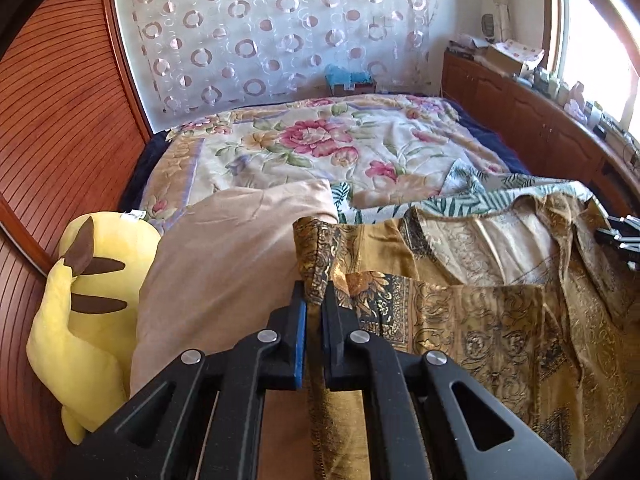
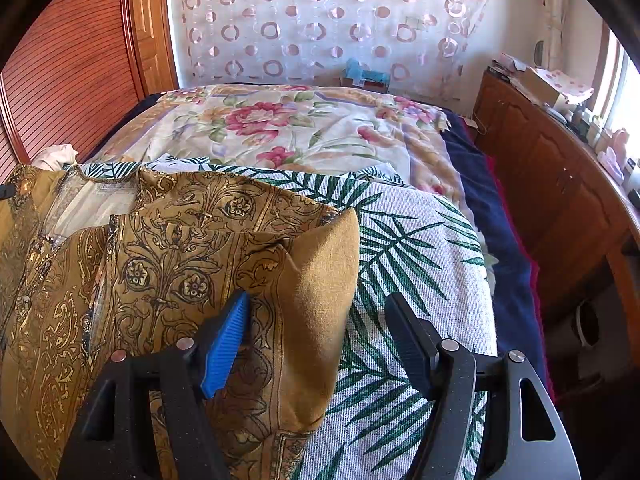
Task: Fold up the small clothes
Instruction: 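Grasp the shirt hem with the left gripper while the right gripper grasps the hem too, then lift the hem with both grippers and fold it toward the collar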
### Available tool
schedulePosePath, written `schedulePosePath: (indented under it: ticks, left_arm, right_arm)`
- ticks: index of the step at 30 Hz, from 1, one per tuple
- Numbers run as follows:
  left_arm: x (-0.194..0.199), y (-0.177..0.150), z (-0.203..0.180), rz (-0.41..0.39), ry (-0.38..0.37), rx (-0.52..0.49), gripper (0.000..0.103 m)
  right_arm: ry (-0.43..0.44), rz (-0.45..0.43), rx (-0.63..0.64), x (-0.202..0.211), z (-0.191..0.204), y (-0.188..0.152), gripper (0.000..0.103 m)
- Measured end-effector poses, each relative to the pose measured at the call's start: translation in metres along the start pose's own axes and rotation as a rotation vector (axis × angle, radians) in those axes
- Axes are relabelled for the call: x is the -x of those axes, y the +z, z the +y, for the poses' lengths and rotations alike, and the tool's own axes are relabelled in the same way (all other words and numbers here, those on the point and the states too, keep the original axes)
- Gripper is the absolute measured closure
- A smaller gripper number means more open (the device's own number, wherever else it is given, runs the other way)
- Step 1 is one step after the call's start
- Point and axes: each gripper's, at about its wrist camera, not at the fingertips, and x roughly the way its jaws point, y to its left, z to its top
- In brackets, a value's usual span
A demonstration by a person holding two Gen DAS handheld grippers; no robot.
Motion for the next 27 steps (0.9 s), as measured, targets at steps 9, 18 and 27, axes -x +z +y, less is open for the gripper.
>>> schedulePosePath:
  ticks: [9,18,27]
  left_arm:
    - [0.029,0.0,-0.021,-0.068,-0.083,-0.001,0.097]
    - [0.072,-0.014,-0.042,-0.147,-0.158,-0.011,0.097]
    - [0.122,-0.045,-0.042,-0.224,-0.198,-0.003,0.097]
  right_arm:
    - [-0.004,-0.002,0.004,0.0,0.0,0.0,0.032]
    - [0.069,-0.013,0.047,0.004,0.007,0.0,0.073]
    - [0.11,-0.085,0.034,0.061,0.02,0.005,0.099]
